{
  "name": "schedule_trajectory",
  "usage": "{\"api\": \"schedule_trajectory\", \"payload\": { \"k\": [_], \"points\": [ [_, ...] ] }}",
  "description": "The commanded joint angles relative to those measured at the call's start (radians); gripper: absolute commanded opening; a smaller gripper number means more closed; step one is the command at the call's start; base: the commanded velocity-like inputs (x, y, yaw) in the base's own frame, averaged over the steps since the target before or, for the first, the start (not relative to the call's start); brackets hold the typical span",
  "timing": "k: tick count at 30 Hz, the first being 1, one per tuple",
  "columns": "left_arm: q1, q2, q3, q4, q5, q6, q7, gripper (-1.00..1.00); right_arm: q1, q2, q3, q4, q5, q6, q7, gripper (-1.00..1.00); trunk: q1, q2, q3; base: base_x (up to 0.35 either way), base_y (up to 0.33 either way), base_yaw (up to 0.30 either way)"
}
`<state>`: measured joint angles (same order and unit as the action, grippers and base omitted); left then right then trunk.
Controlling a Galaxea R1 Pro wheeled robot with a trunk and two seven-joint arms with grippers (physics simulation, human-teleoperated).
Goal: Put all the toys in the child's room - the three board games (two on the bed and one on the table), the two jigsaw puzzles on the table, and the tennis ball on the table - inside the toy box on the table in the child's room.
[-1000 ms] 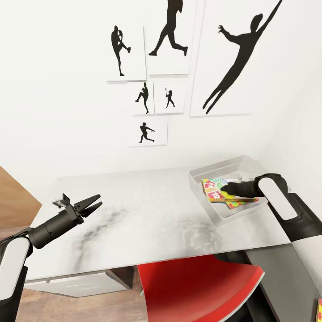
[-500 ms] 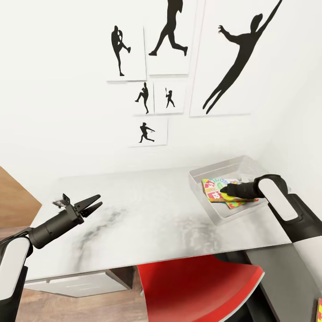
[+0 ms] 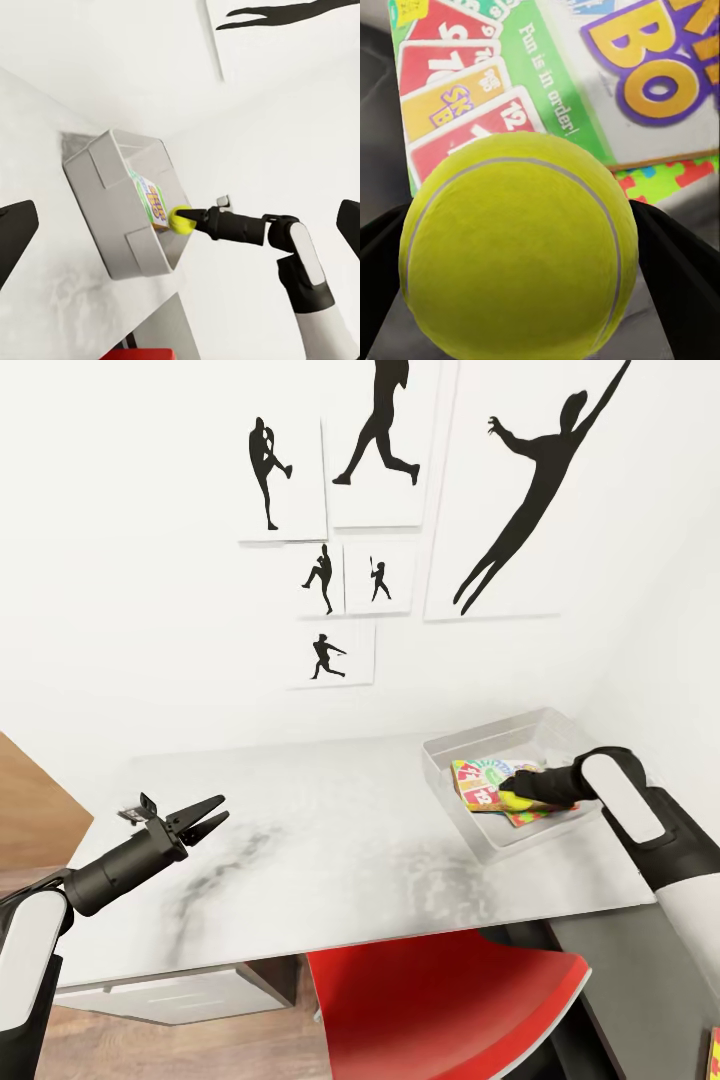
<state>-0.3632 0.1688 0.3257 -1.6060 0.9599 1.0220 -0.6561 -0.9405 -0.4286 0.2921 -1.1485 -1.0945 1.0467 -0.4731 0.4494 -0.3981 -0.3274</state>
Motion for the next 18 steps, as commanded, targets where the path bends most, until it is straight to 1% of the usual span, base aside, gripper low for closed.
{"api": "schedule_trajectory", "payload": {
  "k": [1,3,6,18],
  "points": [
    [-0.001,0.0,0.001,0.0,-0.004,0.004,-0.005,1.0,-0.003,-0.012,0.002,-0.005,-0.011,0.001,-0.01,-1.0,0.001,-0.002,-0.002,0.0,0.0,0.0],
    [-0.001,0.0,0.001,0.0,-0.004,0.004,-0.005,1.0,-0.004,-0.022,0.003,-0.009,-0.011,0.001,-0.009,-1.0,0.001,-0.002,-0.002,0.0,0.0,0.0],
    [-0.001,0.0,0.001,0.0,-0.004,0.004,-0.005,1.0,-0.006,-0.028,0.003,-0.013,-0.012,0.001,-0.007,-1.0,0.001,-0.002,-0.003,0.0,0.0,0.0],
    [-0.002,0.0,0.001,0.0,-0.003,0.004,-0.005,1.0,-0.011,-0.024,0.009,-0.017,-0.013,0.001,-0.006,-1.0,0.001,-0.002,-0.018,0.0,0.0,0.0]
  ]
}}
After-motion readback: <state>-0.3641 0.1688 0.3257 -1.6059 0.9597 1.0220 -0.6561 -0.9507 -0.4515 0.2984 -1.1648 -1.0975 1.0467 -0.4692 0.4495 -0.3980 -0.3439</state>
